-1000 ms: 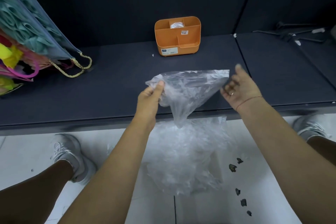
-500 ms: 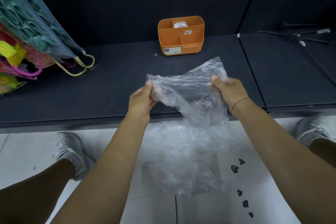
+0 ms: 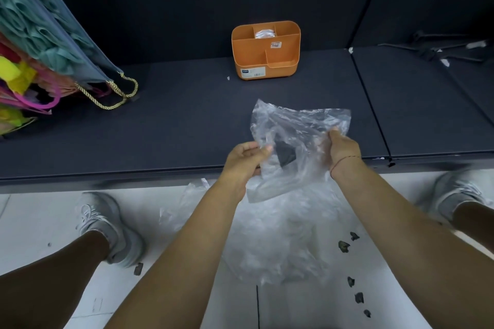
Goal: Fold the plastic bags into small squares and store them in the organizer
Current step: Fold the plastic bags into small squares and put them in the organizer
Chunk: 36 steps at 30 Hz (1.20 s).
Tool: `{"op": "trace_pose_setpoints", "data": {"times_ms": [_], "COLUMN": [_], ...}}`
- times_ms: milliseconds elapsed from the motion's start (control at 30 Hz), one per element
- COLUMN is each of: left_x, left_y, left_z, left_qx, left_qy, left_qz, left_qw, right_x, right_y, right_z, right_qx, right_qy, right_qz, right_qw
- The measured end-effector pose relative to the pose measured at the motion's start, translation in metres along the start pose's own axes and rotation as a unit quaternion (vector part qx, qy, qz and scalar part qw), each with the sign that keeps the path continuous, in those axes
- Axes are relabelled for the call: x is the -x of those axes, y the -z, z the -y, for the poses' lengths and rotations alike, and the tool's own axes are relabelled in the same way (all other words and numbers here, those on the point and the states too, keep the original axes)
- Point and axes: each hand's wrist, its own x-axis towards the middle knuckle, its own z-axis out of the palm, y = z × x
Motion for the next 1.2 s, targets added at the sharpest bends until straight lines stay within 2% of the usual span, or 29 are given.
{"op": "trace_pose_setpoints", "data": {"times_ms": [133,300,367,433,467,567,633,700,767,900,1033,1100,1200], "left_x": [-0.012,-0.013,-0.010,-0.005,-0.005,-0.011,-0.017,-0.025,-0.034,-0.049,-0.060,-0.071,-0.090], "left_y": [0.014,0.046,0.057,0.061,0.059,0.041,0.021,0.002,-0.011,-0.013,0.002,0.017,0.044], "left_z": [0.016,0.027,0.026,0.021,0.016,-0.010,-0.034,-0.055,-0.074,-0.096,-0.103,-0.102,-0.091], "left_qx": [0.004,-0.014,-0.098,-0.199,-0.233,-0.251,-0.254,-0.257,-0.254,-0.230,-0.140,-0.083,-0.006], "left_qy": [-0.005,0.015,0.051,0.088,0.077,-0.068,-0.143,-0.165,-0.176,-0.183,-0.147,-0.104,-0.041], "left_qz": [-0.096,-0.131,-0.081,0.004,0.022,-0.008,0.013,0.055,0.073,0.089,-0.019,-0.081,-0.136], "left_qw": [0.995,0.991,0.991,0.976,0.969,0.965,0.956,0.950,0.948,0.952,0.979,0.988,0.990], "right_x": [-0.008,-0.017,-0.018,-0.025,-0.026,-0.011,0.004,0.017,0.027,0.029,0.017,0.007,-0.010], "right_y": [0.006,0.022,0.024,0.024,0.022,0.013,0.006,-0.003,-0.009,-0.011,0.001,0.009,0.020], "right_z": [-0.011,-0.014,-0.014,-0.015,-0.014,-0.004,0.007,0.020,0.032,0.048,0.049,0.043,0.037], "right_qx": [-0.008,-0.074,-0.101,-0.042,-0.006,0.006,0.052,0.093,0.119,0.124,0.158,0.194,0.154], "right_qy": [-0.014,-0.044,-0.058,-0.049,-0.027,0.055,0.119,0.180,0.203,0.188,0.113,0.097,0.063], "right_qz": [-0.006,-0.007,-0.003,-0.010,-0.007,0.067,0.138,0.204,0.254,0.338,0.421,0.431,0.405], "right_qw": [1.000,0.996,0.993,0.998,1.000,0.996,0.982,0.958,0.938,0.914,0.886,0.876,0.899]}}
